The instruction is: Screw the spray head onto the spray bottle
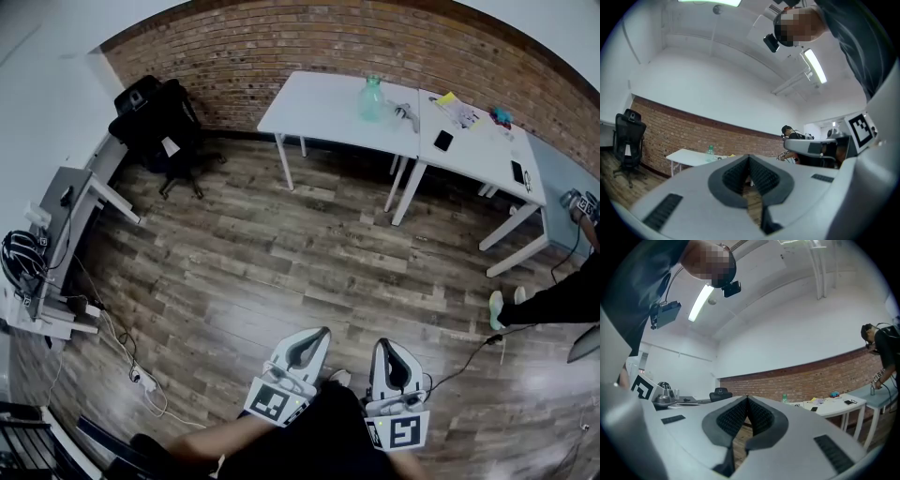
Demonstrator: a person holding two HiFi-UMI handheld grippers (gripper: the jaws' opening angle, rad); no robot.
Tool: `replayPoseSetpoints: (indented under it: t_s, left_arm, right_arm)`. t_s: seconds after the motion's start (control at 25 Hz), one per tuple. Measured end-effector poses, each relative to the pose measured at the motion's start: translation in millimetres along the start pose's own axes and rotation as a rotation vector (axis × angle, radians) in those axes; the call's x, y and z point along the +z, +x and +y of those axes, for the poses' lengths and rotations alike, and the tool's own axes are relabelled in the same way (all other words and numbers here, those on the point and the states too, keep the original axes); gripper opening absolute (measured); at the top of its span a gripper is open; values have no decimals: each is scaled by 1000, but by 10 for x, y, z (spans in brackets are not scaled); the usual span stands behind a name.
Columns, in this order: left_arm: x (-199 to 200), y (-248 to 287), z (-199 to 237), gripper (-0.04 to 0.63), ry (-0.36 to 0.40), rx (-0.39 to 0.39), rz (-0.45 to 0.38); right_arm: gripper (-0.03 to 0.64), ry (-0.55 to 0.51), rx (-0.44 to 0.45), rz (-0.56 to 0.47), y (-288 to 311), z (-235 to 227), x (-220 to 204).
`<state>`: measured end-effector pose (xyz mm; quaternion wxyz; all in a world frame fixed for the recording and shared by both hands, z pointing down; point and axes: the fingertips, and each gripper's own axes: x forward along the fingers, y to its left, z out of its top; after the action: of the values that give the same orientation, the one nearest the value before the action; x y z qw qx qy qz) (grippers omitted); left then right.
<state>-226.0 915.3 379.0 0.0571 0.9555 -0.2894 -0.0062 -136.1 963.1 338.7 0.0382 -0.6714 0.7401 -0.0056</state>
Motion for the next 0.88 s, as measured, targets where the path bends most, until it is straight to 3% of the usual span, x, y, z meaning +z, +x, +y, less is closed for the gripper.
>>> replayPoseSetpoints:
  t_s: [0.48, 0.88]
  left_arm:
    - [28, 166, -124, 2, -35, -7, 15]
    - [0, 382, -262, 2, 4, -8, 18]
  right_arm:
    - [8, 25, -53, 53, 17, -264, -147]
    - [8, -34, -70, 50, 23, -525, -49]
